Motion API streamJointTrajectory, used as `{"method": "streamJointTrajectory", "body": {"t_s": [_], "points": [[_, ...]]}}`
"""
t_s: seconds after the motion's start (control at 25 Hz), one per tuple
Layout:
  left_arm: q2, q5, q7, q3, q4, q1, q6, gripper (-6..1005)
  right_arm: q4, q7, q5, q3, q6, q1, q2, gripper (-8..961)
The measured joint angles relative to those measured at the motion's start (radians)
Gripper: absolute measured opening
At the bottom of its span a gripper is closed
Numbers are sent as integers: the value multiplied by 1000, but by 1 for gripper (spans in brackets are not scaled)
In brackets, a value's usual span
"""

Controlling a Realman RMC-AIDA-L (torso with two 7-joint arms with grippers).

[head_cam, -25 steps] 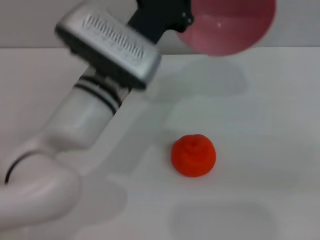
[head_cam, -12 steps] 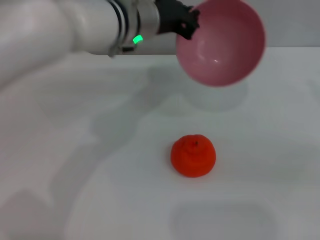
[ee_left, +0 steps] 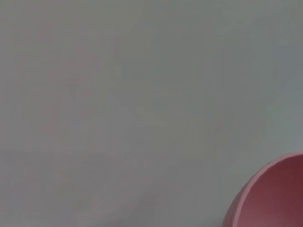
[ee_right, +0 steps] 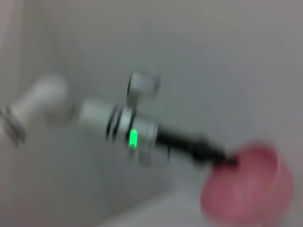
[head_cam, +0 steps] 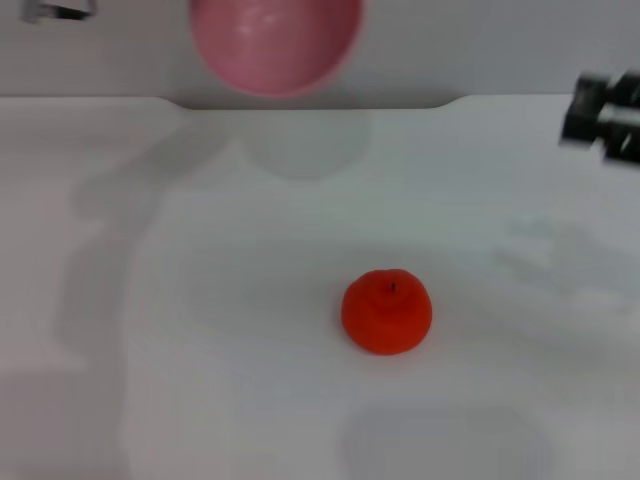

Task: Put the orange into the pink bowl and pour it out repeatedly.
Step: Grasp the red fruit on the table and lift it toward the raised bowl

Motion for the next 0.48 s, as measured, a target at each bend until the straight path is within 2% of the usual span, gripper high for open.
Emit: {"method": "streamJointTrajectory", "body": {"t_s": [0.12,0.24,0.36,0.48], "points": [[25,6,-3,-52,6,29,20,42,-163,122,-171,-8,-64,27,29,541],[28,6,1,-60,7,47,29,42,-236,212,-286,-67,-90,61,39,541],[24,7,6,-54,4,61,29,42,-214,244,-361,-157,-48,93,42,542],[17,7,6,-51,0,66,27,42,-122,251,-434,-263,63,133,45,542]]}}
